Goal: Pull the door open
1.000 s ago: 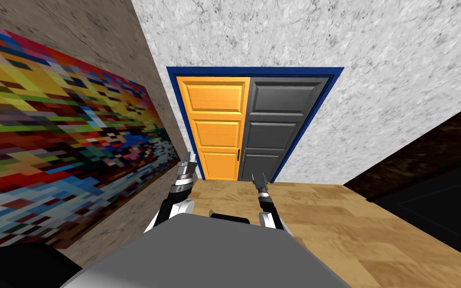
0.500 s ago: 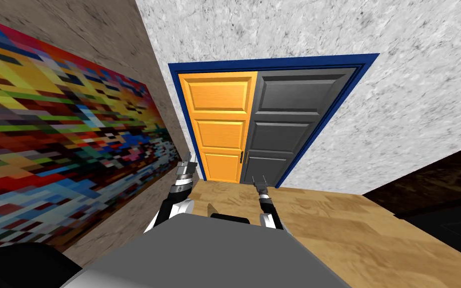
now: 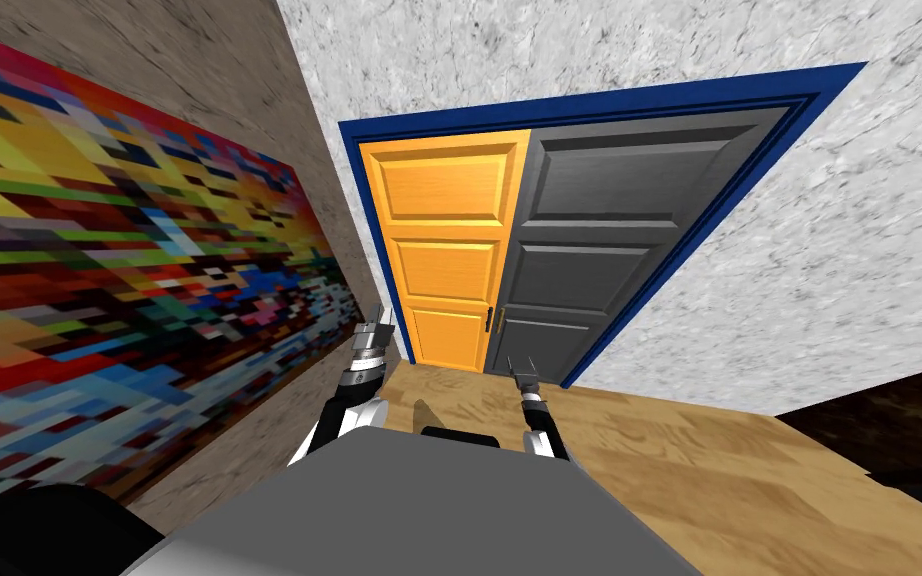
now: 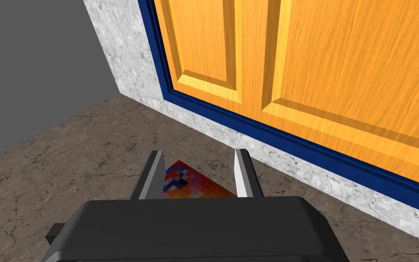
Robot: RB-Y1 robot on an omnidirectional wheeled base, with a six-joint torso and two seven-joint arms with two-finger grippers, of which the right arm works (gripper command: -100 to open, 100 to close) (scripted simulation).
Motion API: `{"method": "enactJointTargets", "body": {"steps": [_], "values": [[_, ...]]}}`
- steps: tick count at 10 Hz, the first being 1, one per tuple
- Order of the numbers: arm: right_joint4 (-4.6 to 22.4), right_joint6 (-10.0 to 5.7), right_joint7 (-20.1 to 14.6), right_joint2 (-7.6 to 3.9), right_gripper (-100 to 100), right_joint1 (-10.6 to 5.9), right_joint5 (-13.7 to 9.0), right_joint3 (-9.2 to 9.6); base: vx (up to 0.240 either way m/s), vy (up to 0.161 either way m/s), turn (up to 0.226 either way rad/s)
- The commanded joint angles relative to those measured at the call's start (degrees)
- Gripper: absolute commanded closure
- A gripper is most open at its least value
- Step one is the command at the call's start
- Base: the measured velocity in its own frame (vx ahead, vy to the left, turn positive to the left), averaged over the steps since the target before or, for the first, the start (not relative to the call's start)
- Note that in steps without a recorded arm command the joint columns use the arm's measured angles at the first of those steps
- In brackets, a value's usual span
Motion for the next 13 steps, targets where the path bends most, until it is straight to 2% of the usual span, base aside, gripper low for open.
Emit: {"method": "enactJointTargets", "body": {"steps": [1, 5, 13], "values": [[2.13, -0.43, -2.47, -0.54, -100, -0.56, -1.1, 0.32, 0.1, 0.014, 0.068], [7.5, -1.61, -7.53, -1.52, -100, -2.4, -3.41, 1.04, 0.111, 0.01, 0.072], [16.18, -3.58, -15.95, -3.05, -100, -6.09, -7.25, 2.2, 0.116, -0.002, 0.072]]}}
